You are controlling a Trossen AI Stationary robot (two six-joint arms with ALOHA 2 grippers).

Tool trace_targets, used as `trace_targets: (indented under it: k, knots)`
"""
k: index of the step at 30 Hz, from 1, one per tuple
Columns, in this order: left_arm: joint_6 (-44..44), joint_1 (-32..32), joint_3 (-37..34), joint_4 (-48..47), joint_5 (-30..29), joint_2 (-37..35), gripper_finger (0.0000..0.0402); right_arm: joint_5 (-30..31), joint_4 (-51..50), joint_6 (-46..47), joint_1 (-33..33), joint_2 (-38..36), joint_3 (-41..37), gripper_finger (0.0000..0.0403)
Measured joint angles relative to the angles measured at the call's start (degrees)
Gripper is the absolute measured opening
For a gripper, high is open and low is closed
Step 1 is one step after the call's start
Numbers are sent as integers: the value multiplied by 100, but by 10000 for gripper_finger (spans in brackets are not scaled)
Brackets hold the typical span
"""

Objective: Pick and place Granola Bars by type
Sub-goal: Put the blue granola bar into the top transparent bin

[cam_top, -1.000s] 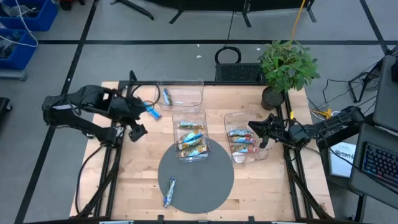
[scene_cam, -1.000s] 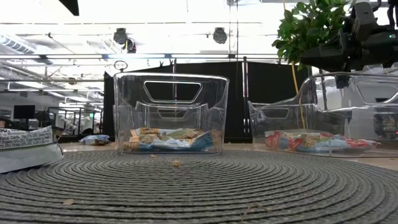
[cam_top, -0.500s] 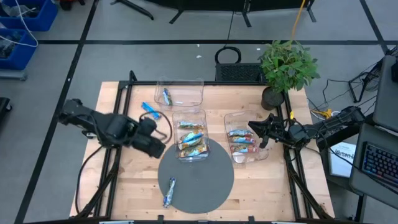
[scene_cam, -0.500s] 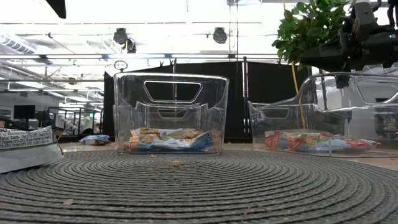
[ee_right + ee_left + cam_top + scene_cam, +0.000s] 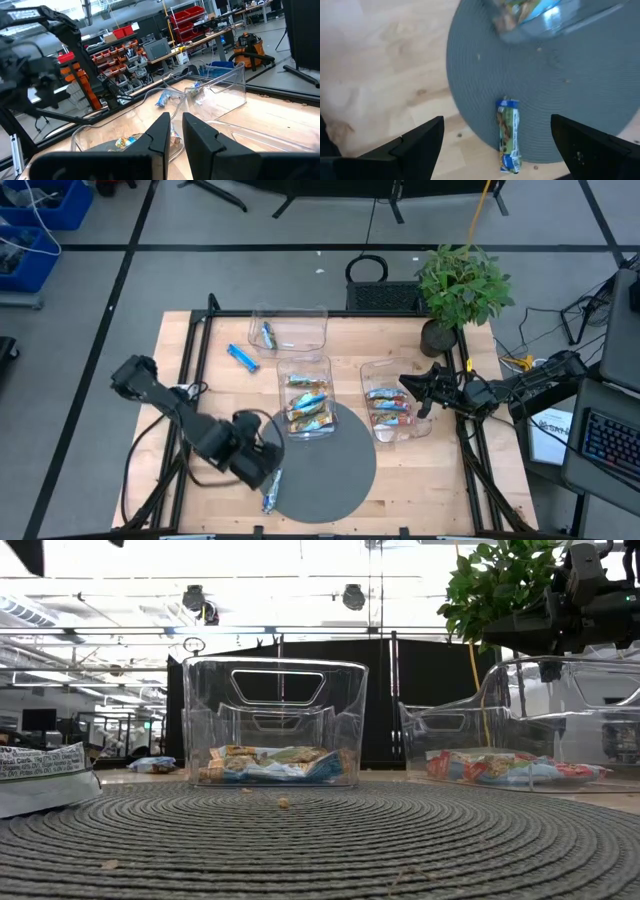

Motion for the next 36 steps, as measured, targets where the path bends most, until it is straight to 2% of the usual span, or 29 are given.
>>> trace_targets:
  k: [6, 14, 19, 30, 36]
  knots:
    - [-544, -161, 0, 306, 448, 573, 367, 0, -1, 1, 1, 1, -1, 45]
    - [-854, -344, -2, 1222, 505, 1185, 367, 0, -2, 0, 0, 2, 0, 45]
    - [-1114, -474, -2, 1263, 493, 1522, 367, 0, -1, 0, 2, 2, 0, 45]
    - [-1074, -412, -2, 1426, 469, 2206, 367, 0, -2, 2, 2, 2, 0, 45]
    - [-663, -312, -6, 1767, 444, 2477, 367, 0, -2, 1, 0, 2, -2, 45]
